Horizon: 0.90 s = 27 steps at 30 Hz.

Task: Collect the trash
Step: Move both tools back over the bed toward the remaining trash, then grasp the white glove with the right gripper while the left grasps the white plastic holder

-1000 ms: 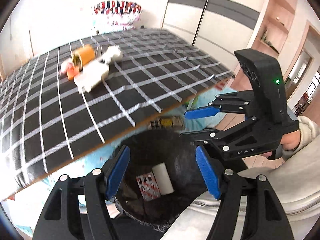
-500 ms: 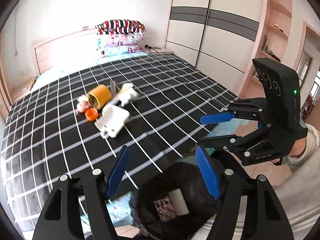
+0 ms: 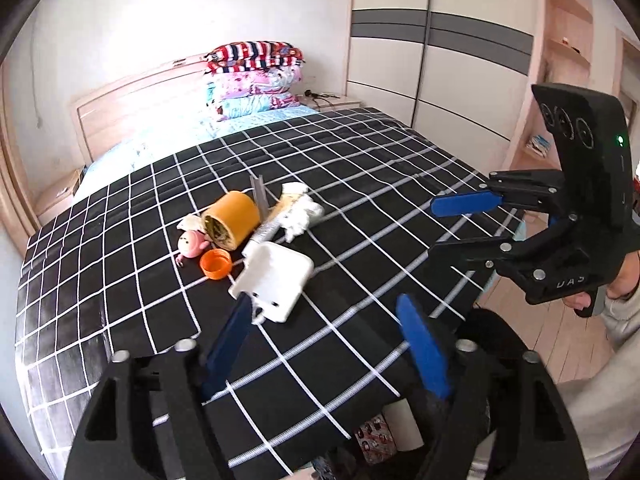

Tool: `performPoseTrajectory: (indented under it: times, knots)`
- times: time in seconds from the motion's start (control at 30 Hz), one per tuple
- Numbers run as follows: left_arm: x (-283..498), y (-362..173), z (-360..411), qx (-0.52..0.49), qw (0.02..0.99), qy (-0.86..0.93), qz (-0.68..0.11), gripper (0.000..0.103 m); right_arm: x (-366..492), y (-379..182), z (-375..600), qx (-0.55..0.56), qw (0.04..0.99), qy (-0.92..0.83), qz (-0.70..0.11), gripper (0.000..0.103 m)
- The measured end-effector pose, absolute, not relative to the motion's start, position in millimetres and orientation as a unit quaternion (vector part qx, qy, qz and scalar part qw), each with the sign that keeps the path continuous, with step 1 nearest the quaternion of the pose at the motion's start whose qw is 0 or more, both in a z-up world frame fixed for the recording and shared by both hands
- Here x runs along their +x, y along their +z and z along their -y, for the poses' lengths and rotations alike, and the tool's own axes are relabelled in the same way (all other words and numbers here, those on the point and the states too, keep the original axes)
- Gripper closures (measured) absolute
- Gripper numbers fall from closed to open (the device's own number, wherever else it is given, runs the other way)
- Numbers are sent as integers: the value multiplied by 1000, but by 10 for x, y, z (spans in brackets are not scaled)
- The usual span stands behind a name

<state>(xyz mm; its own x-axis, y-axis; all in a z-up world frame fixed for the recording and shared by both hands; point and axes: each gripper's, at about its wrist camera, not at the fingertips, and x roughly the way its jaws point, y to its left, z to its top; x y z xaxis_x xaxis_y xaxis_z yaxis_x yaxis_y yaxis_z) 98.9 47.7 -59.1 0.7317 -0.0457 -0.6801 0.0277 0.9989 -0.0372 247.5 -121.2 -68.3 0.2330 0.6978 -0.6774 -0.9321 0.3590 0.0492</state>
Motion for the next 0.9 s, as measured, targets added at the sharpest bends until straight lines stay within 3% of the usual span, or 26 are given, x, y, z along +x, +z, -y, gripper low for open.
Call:
performPoseTrajectory:
  times: [0.3, 0.9]
  knots:
    - [1296, -694, -657, 2, 925, -23, -378, 23, 2713, -711, 898, -199, 760, 534, -314, 40]
    - [1710, -1125, -867, 1, 906, -25, -423, 23, 3144, -970, 424, -194, 746, 532, -351, 40]
